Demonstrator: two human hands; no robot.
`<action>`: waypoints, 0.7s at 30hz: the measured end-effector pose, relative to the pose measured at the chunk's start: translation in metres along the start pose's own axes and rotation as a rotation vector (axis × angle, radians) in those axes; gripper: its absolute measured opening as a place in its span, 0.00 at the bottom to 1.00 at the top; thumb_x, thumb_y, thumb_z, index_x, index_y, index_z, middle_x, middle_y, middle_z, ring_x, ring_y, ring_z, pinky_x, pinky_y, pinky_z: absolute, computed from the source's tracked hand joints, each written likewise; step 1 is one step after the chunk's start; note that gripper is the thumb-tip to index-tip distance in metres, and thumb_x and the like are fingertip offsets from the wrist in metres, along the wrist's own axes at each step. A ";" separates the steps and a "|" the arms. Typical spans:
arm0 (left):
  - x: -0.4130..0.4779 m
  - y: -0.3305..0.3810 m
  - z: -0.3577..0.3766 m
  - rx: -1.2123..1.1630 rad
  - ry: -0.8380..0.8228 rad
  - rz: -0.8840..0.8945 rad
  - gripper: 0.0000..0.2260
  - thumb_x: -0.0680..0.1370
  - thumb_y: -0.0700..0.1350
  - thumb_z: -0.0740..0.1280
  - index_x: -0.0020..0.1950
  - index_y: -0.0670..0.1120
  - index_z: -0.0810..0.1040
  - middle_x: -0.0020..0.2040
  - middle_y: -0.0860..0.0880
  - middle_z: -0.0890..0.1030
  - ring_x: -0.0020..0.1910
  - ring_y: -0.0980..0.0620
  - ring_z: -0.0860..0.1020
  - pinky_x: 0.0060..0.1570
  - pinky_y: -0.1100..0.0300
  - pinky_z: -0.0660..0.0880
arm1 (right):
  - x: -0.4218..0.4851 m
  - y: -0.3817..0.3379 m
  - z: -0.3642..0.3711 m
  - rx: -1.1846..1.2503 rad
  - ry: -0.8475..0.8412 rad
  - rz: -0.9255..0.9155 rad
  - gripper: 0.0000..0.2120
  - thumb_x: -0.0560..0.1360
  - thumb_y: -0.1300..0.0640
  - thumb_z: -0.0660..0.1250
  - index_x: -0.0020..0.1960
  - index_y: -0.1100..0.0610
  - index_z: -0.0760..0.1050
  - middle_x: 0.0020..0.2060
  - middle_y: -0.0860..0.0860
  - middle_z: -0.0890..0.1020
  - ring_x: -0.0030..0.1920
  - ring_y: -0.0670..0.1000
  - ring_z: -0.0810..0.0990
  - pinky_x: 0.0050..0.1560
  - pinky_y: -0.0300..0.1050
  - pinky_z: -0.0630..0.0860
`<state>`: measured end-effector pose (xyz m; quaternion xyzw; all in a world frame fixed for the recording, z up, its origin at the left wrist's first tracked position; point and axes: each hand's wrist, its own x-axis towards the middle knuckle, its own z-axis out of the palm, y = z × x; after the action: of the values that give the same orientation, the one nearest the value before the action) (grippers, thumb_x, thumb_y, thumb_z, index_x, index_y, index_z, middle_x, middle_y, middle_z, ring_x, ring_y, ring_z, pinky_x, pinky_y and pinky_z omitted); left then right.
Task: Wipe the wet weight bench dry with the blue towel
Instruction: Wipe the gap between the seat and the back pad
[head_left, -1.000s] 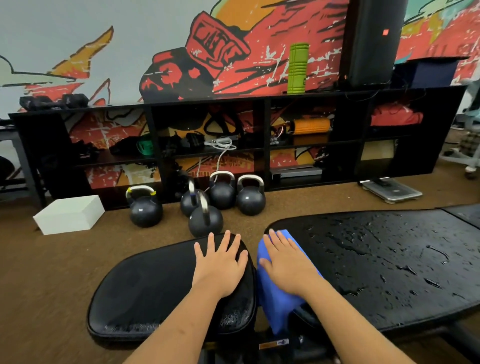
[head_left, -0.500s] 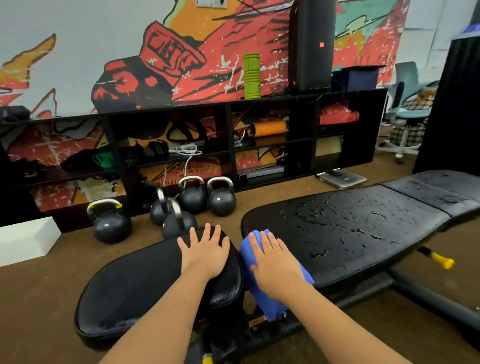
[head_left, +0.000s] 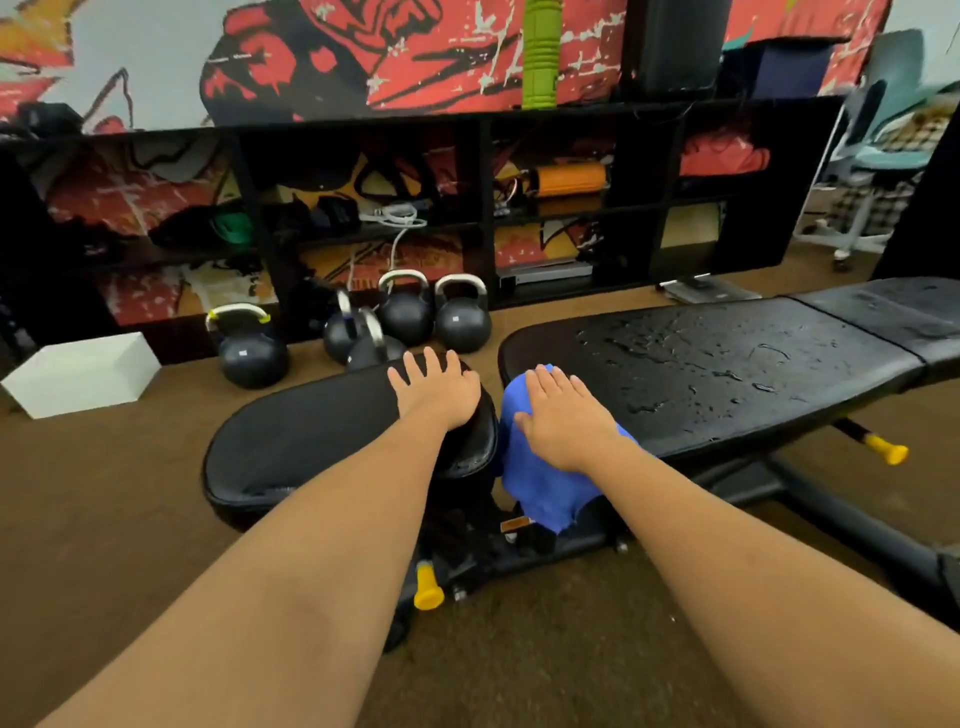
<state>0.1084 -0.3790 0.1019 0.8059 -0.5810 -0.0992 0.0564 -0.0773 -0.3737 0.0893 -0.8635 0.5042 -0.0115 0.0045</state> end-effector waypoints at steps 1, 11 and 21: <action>-0.001 0.000 0.002 0.001 0.014 0.002 0.28 0.83 0.57 0.43 0.82 0.51 0.46 0.82 0.46 0.43 0.79 0.39 0.39 0.75 0.37 0.38 | 0.009 0.002 0.000 0.027 -0.020 -0.004 0.32 0.84 0.45 0.47 0.79 0.62 0.42 0.79 0.58 0.47 0.79 0.57 0.44 0.78 0.54 0.44; 0.003 0.001 0.001 0.063 0.054 -0.013 0.31 0.82 0.64 0.44 0.82 0.51 0.47 0.82 0.48 0.45 0.80 0.43 0.42 0.76 0.39 0.42 | 0.112 0.026 -0.006 0.137 -0.063 -0.119 0.34 0.83 0.42 0.47 0.79 0.64 0.47 0.79 0.60 0.50 0.79 0.58 0.47 0.77 0.57 0.47; 0.005 0.008 0.000 0.125 0.060 -0.064 0.31 0.82 0.65 0.45 0.82 0.54 0.45 0.82 0.52 0.45 0.80 0.48 0.42 0.78 0.44 0.43 | 0.014 0.039 -0.005 0.130 -0.007 -0.250 0.33 0.83 0.43 0.45 0.79 0.62 0.41 0.79 0.58 0.44 0.79 0.57 0.42 0.78 0.54 0.44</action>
<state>0.1025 -0.3861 0.1033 0.8286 -0.5580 -0.0400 0.0201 -0.1047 -0.4048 0.0936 -0.9176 0.3907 -0.0417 0.0609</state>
